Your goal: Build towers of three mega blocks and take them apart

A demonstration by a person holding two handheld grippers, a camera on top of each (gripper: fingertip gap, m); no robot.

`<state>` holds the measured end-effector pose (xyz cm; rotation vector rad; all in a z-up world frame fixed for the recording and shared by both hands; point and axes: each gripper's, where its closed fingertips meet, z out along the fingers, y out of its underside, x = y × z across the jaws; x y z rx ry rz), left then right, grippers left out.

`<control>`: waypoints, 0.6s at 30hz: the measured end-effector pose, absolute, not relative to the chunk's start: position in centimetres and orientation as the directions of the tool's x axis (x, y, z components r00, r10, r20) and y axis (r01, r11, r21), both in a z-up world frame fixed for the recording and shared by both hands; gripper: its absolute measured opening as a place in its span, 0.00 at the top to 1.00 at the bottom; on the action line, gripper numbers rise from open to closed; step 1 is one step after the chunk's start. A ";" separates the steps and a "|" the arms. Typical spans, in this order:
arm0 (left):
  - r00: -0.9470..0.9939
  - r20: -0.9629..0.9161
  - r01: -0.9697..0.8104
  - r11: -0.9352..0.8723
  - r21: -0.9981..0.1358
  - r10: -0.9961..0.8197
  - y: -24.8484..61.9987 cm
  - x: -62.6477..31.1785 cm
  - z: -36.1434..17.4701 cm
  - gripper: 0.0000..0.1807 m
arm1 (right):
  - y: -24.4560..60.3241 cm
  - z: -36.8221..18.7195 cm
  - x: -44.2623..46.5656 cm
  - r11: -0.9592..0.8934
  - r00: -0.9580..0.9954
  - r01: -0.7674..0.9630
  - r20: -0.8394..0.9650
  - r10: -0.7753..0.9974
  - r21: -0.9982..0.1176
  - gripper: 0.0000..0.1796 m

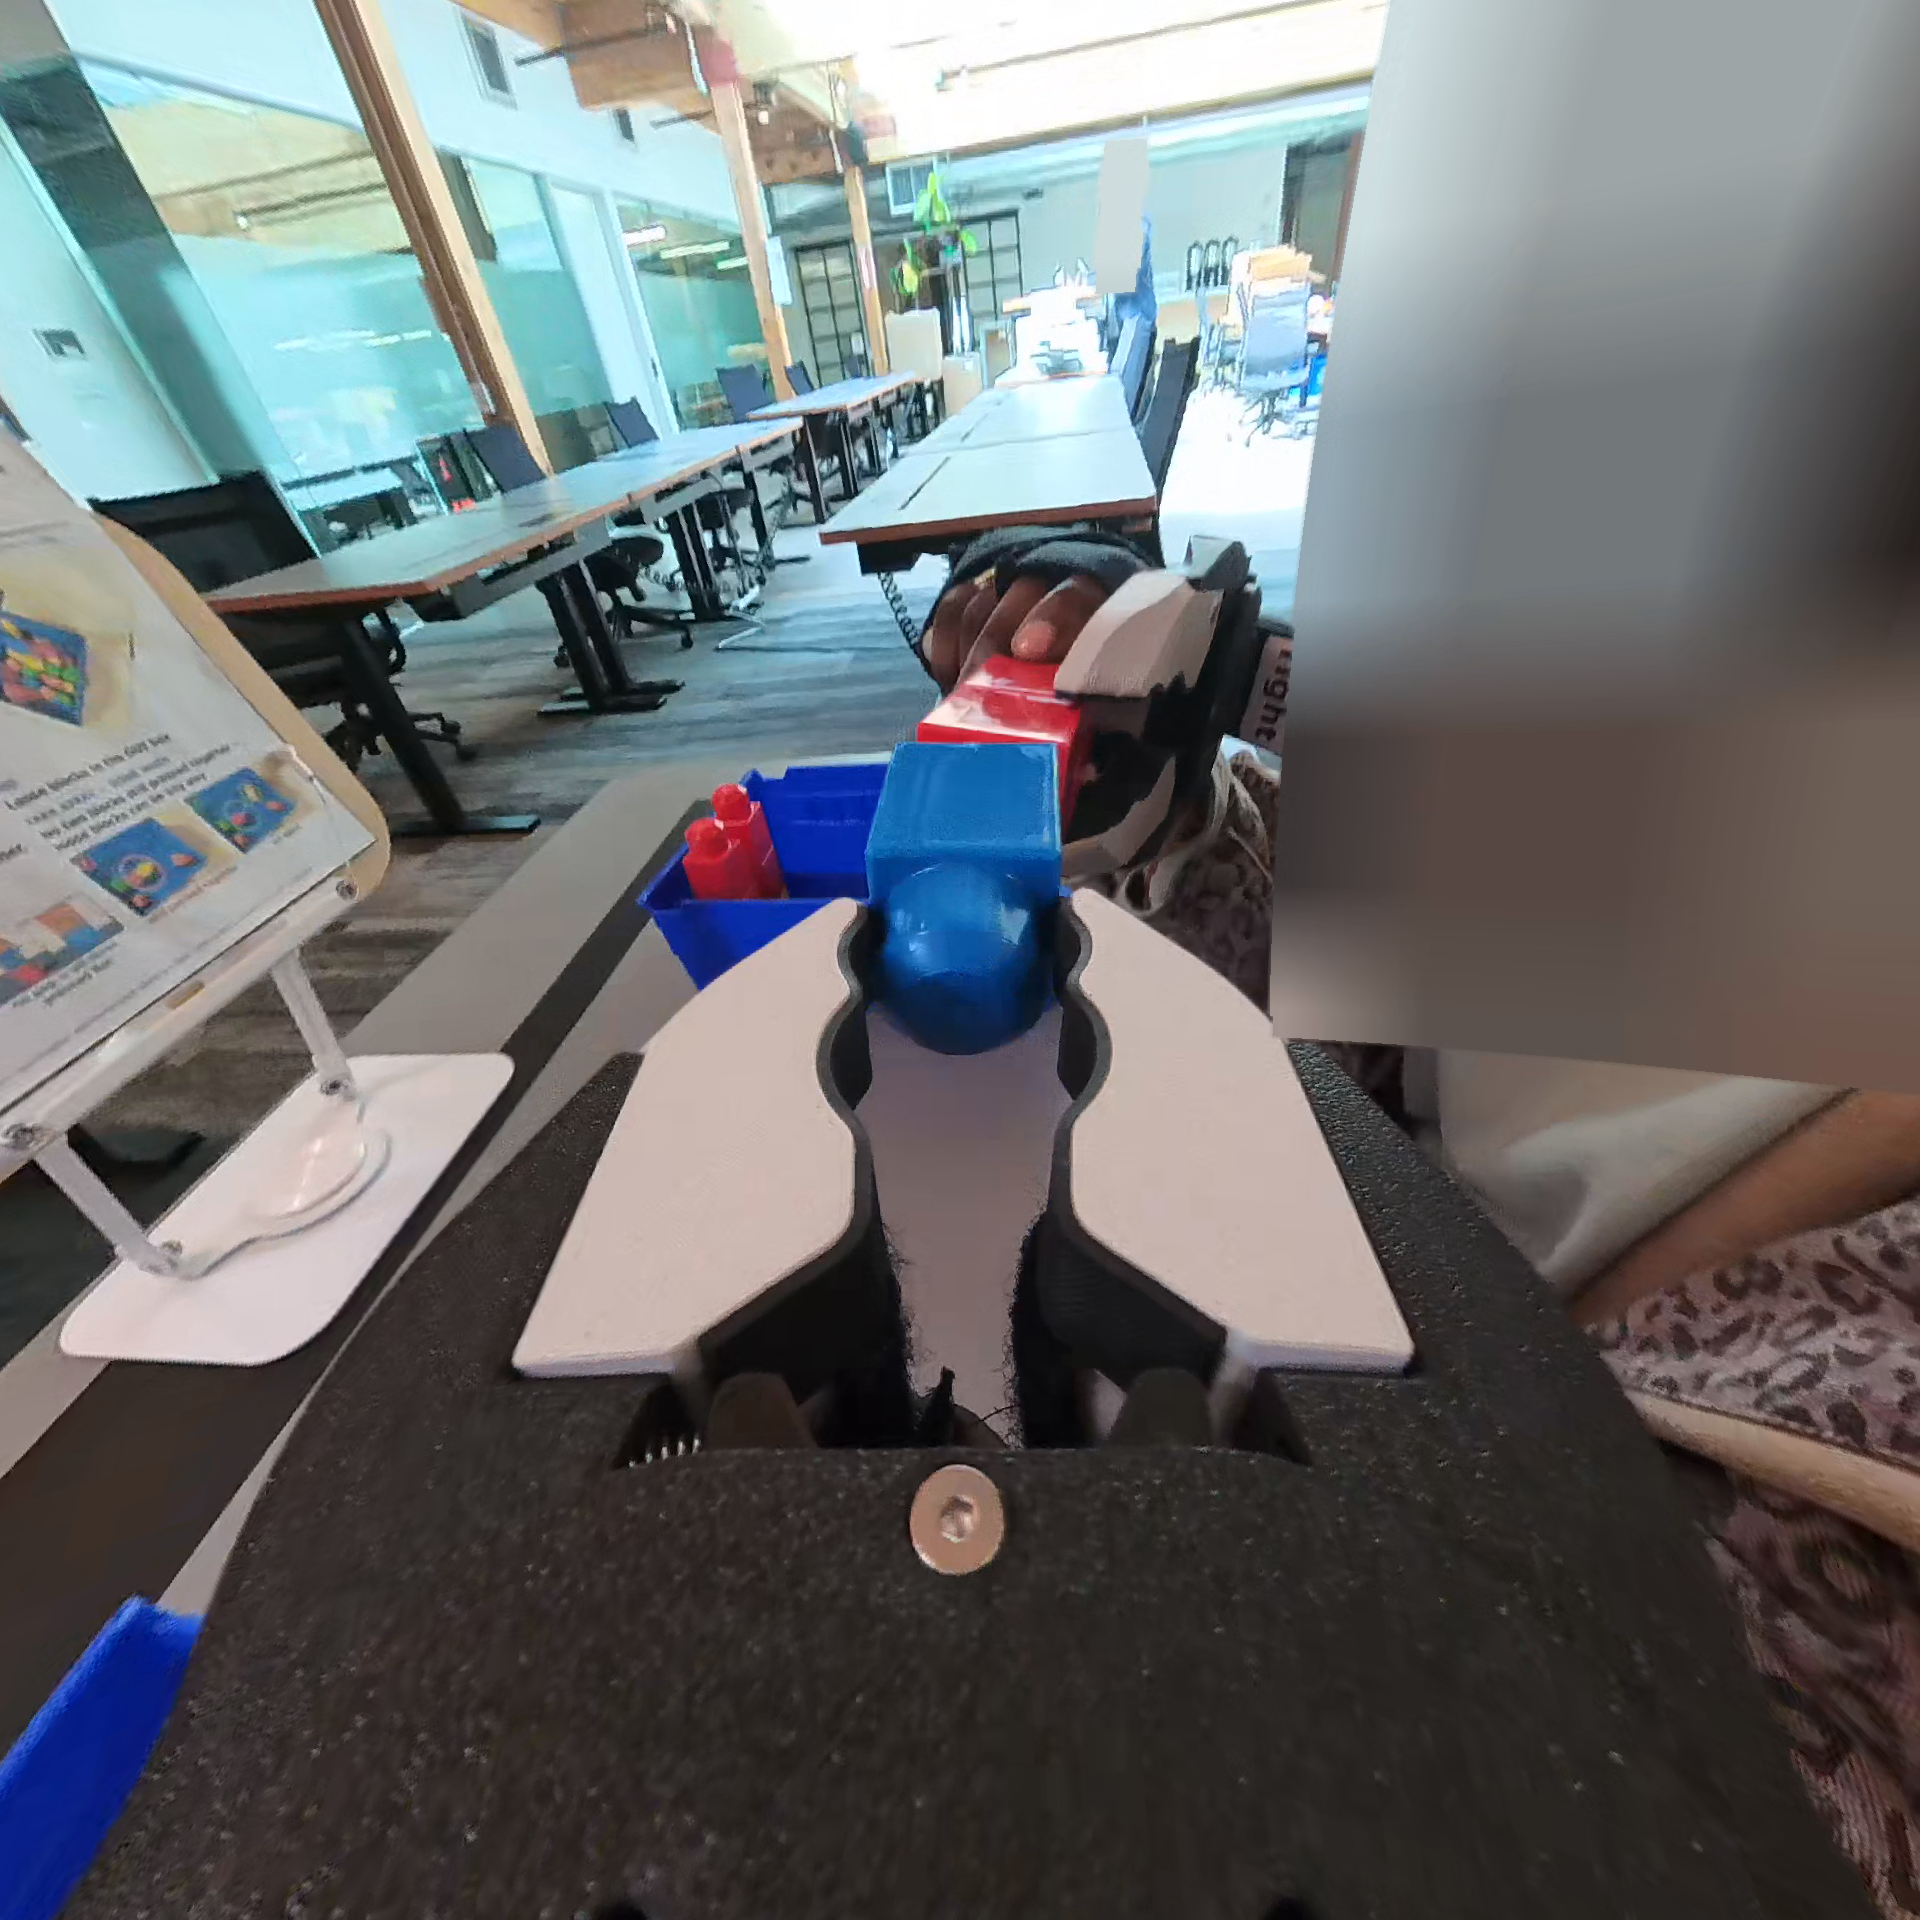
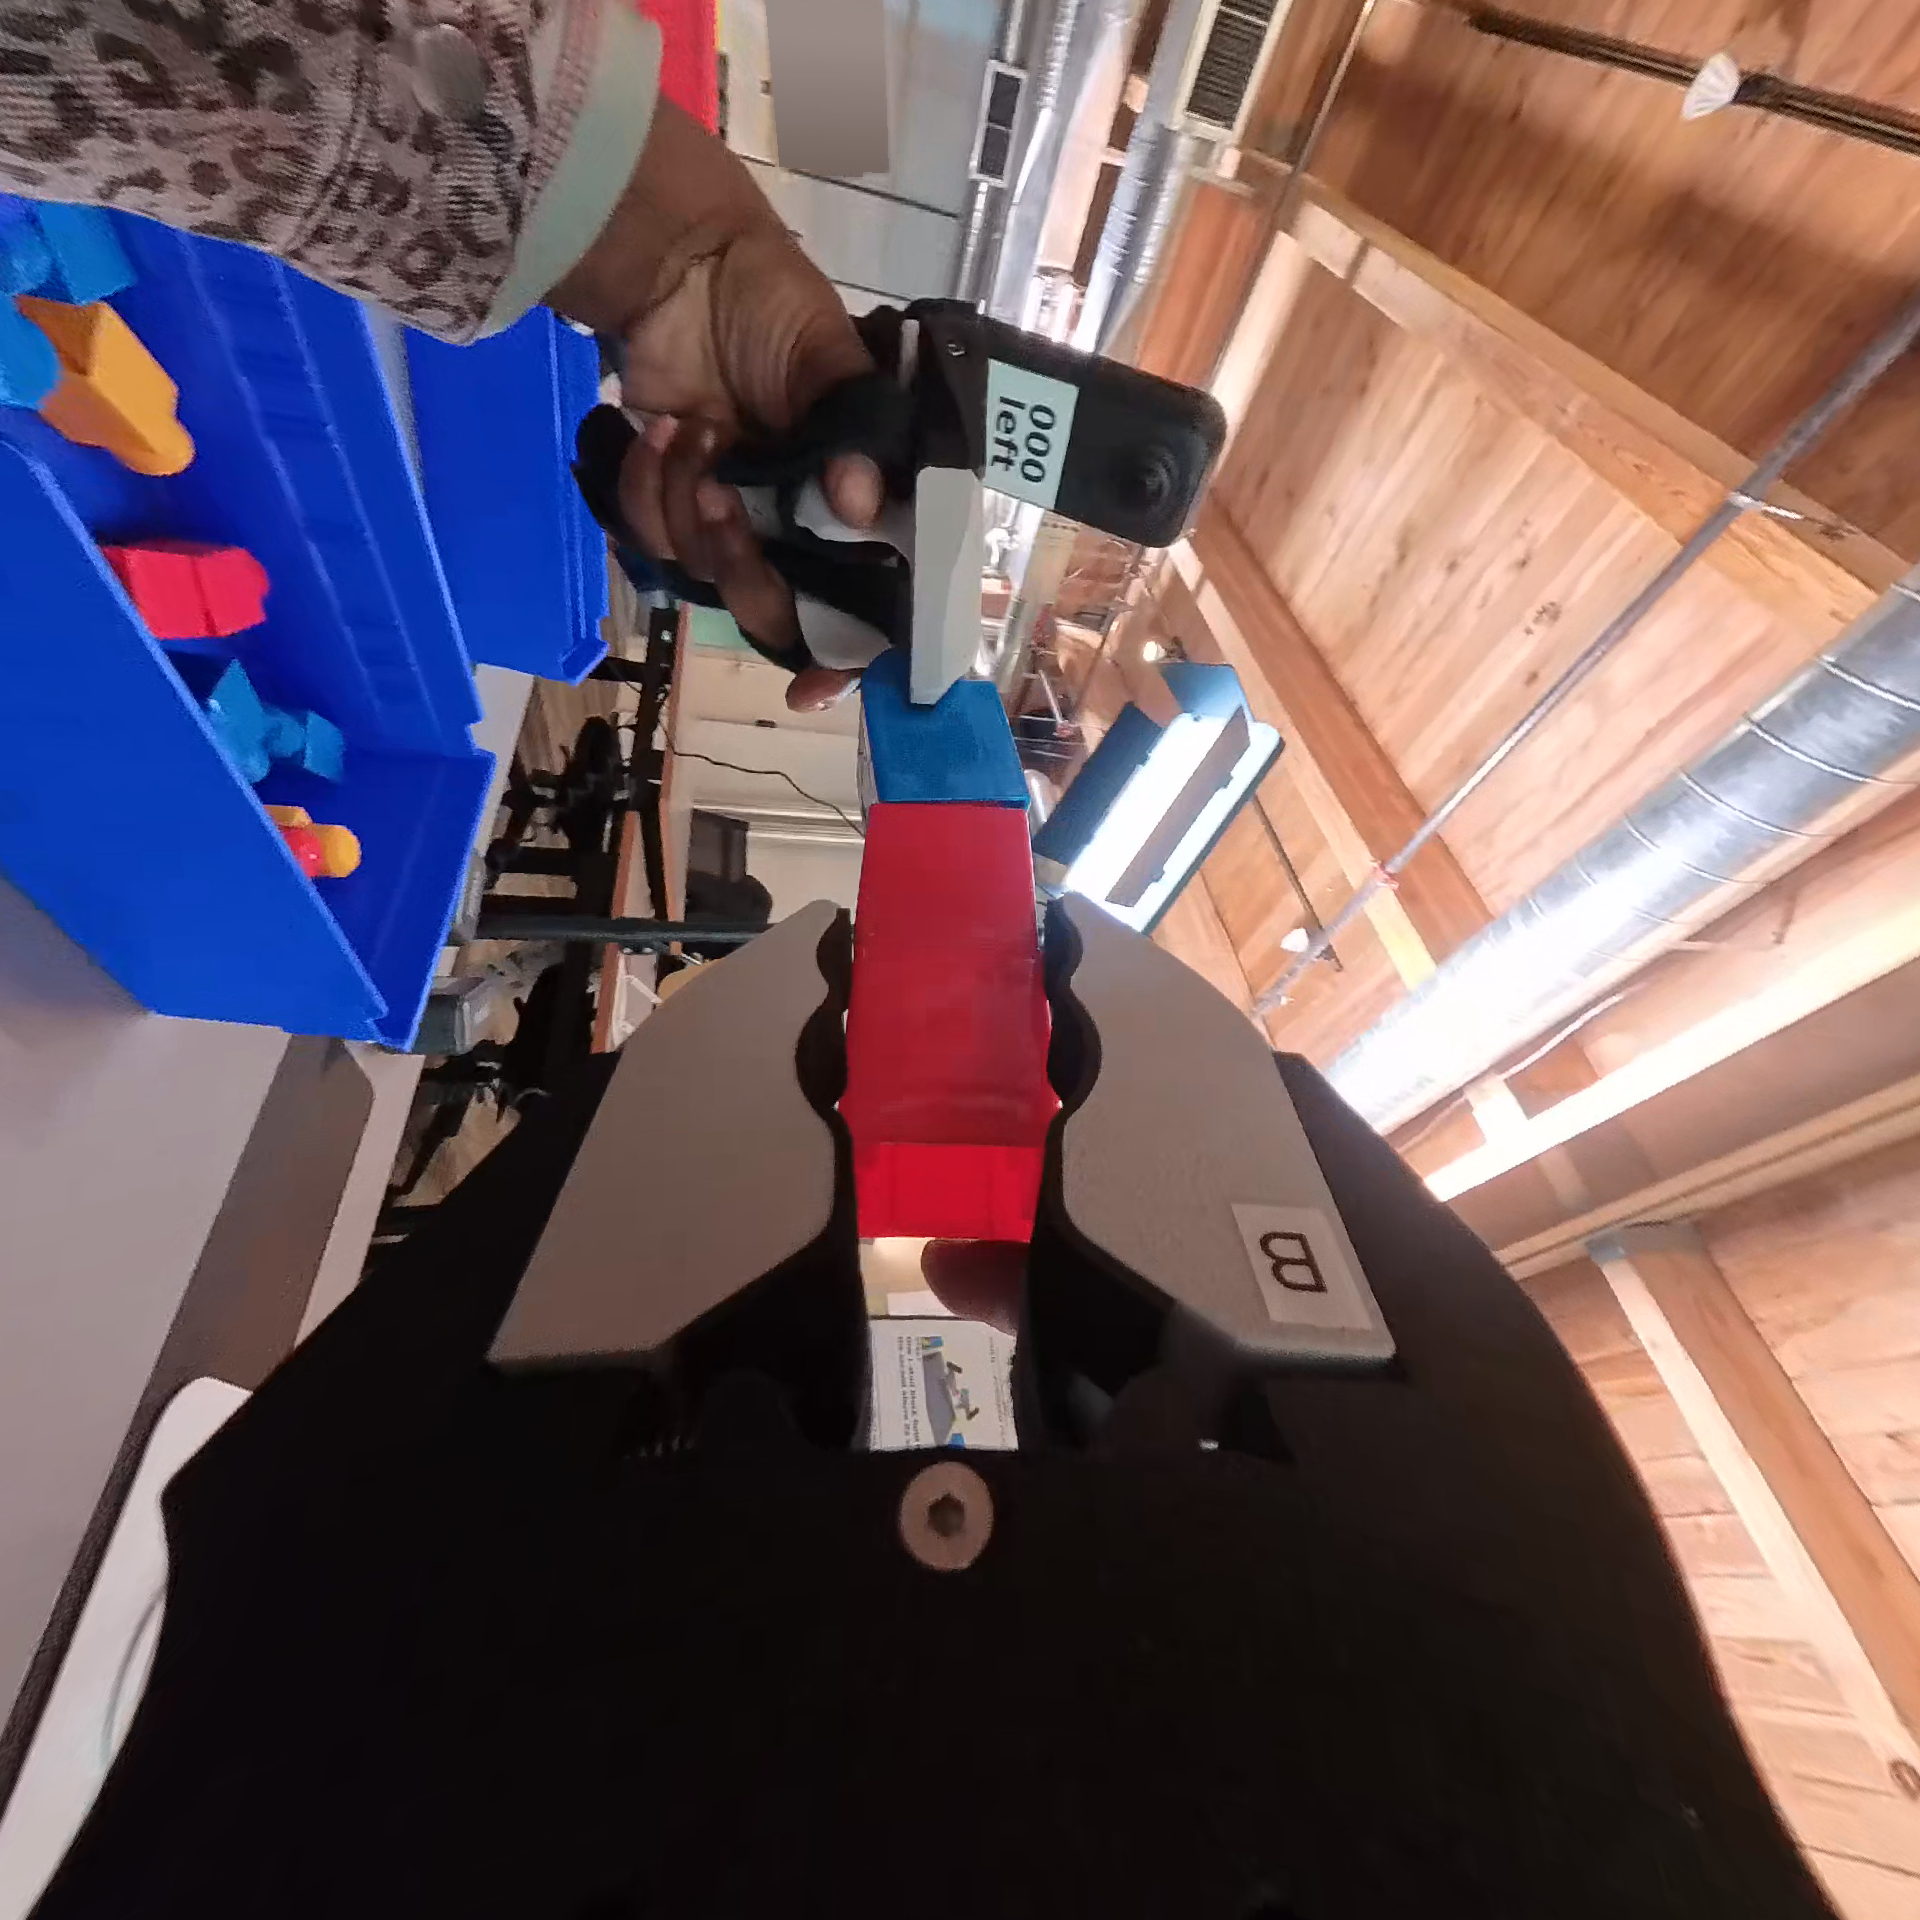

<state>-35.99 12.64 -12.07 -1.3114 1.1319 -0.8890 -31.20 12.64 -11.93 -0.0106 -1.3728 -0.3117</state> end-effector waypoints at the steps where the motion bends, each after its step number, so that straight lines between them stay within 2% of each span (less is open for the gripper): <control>1: 0.257 -0.129 -0.132 0.097 -0.986 -0.958 12.6 -36.1 -12.4 0.82 | 12.6 -12.2 -31.4 0.962 0.151 0.215 0.968 -0.202 0.167 0.81; 8: 0.219 -0.146 -0.216 0.098 -0.971 -0.965 12.1 -37.0 -14.4 0.82 | 11.0 -13.6 -32.6 0.975 0.065 0.173 0.986 -0.155 0.142 0.81; 14: 0.231 -0.146 -0.321 0.066 -0.945 -0.962 12.7 -37.0 -16.2 0.81 | 10.8 -15.5 -33.3 0.985 -0.062 0.166 0.997 -0.036 0.046 0.81; 15: 0.217 -0.147 -0.329 0.070 -0.942 -0.965 12.7 -36.8 -16.3 0.80 | 10.6 -15.5 -33.4 0.989 -0.059 0.145 0.998 -0.003 0.012 0.87; 16: 0.200 -0.168 -0.344 0.091 -0.934 -0.965 12.7 -36.4 -16.4 0.80 | 9.5 -15.7 -33.4 0.997 -0.070 0.071 0.997 0.043 -0.038 1.00; 18: 0.170 -0.127 -0.332 0.065 -0.941 -0.977 12.4 -35.8 -16.4 0.80 | 8.4 -15.4 -33.1 0.992 -0.086 -0.002 0.988 0.125 -0.125 1.00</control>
